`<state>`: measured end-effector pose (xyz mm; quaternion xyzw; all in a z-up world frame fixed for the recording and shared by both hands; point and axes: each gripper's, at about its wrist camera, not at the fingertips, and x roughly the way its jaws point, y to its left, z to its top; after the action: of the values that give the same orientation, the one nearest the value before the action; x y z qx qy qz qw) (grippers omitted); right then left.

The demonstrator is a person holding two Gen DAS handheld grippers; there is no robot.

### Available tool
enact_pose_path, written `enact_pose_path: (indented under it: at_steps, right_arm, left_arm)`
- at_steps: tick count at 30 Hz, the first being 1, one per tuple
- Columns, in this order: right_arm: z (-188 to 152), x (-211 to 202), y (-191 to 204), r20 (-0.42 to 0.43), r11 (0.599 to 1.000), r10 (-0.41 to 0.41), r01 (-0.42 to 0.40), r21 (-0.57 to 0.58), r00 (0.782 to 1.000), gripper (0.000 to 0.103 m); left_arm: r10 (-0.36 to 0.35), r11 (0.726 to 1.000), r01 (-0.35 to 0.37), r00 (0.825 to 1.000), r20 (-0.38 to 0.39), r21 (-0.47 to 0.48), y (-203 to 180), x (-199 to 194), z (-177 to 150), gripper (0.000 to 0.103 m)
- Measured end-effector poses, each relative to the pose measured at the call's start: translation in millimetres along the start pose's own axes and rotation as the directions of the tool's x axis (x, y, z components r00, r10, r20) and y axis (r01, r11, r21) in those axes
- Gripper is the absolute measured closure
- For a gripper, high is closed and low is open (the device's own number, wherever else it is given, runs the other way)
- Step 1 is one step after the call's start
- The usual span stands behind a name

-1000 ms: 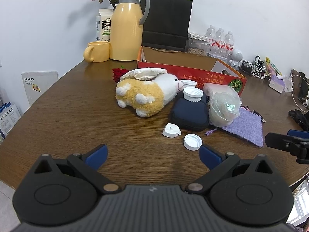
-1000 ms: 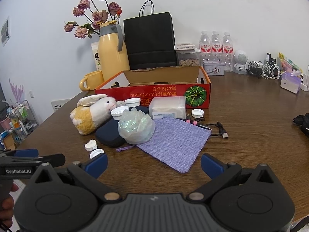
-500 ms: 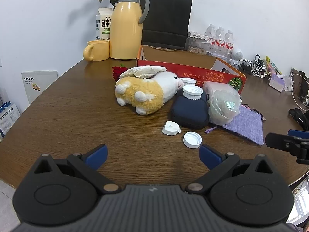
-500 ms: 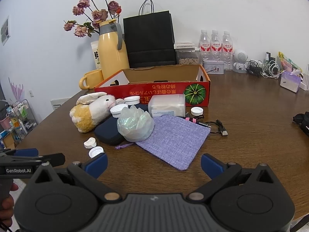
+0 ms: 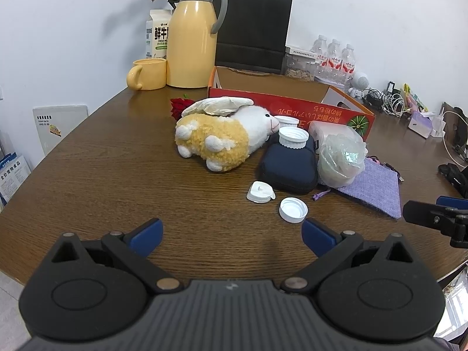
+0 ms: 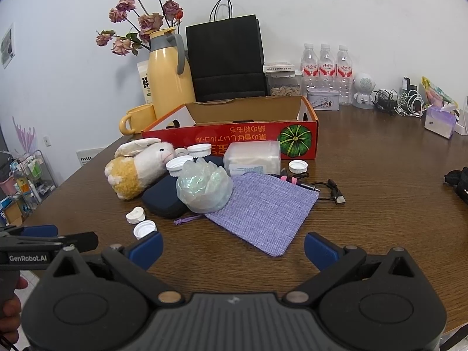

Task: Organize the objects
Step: 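Move both grippers toward the white caps lying on the table, then grasp the small white cap with the left gripper while the right grasps the white lid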

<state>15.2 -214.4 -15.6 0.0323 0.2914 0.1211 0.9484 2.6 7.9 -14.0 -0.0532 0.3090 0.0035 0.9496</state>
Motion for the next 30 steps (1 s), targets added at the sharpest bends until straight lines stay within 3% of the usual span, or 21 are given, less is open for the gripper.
enact_pose_path:
  at_steps: [21, 25, 28, 30]
  right_arm:
    - [-2.9, 15.1, -1.0, -0.025, 1.000, 0.024, -0.024, -0.019, 0.999, 0.001]
    - [-7.4, 27.7, 7.5, -0.053, 0.996, 0.071, -0.074, -0.056, 0.996, 0.009]
    - [-9.7, 38.2, 19.5, -0.067, 0.984, 0.145, -0.151, -0.099, 0.987, 0.028]
    - [-9.3, 45.5, 29.5, -0.074, 0.970, 0.198, -0.207, -0.130, 0.977, 0.030]
  left_arm:
    - [-0.020, 1.000, 0.020, 0.999, -0.031, 0.003, 0.0, 17.6, 1.1, 0.000]
    - [-0.026, 1.000, 0.025, 0.999, -0.040, -0.014, 4.7, 23.9, 0.5, 0.000]
    - [-0.021, 0.999, 0.020, 0.999, -0.034, -0.030, 11.6, 24.5, 0.0, 0.000]
    - [-0.012, 0.999, 0.011, 1.000, -0.028, -0.045, 18.5, 24.2, 0.3, 0.000]
